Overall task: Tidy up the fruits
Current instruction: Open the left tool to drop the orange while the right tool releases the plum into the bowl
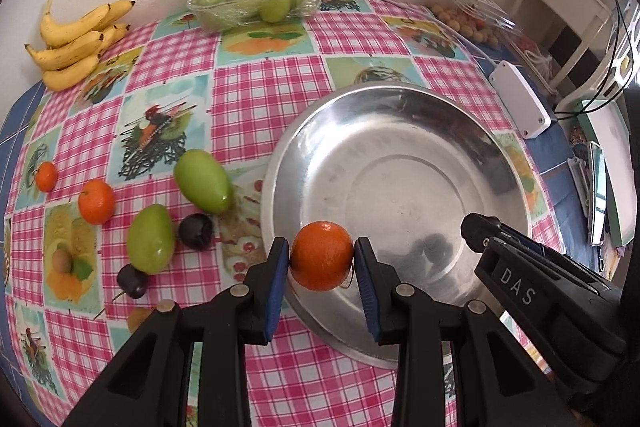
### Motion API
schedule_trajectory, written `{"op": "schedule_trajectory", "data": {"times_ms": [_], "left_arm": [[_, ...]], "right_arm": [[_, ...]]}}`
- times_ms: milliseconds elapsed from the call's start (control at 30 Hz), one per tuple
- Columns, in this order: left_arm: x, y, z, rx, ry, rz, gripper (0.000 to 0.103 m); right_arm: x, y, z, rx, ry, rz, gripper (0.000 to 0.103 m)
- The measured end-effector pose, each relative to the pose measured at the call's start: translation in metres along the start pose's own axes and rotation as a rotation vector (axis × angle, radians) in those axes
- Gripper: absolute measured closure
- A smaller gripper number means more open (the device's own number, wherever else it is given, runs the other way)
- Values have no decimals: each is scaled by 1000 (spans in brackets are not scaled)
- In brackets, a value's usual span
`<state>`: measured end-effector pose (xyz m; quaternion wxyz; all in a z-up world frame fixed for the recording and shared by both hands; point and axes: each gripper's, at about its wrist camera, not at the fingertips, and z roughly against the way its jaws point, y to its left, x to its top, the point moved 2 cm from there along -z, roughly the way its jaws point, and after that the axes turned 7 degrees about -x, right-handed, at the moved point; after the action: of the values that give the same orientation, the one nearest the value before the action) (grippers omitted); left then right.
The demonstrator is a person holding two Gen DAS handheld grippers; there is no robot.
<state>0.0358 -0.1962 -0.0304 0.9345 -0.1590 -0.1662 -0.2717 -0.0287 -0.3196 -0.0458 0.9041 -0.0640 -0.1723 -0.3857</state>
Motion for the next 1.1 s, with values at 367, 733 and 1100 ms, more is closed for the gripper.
{"op": "schedule_trajectory", "data": {"times_ms": [367,733,1100], "left_arm": [[1,3,-7,-11,5,11,68],[3,23,9,14,-16,80,54],[2,81,34,97,-83,232,48]], "right_arm": [[-6,3,-15,-19,47,7,73],[-2,5,-12,-22,40,7,49],[-5,22,-3,-41,9,105,24]]}}
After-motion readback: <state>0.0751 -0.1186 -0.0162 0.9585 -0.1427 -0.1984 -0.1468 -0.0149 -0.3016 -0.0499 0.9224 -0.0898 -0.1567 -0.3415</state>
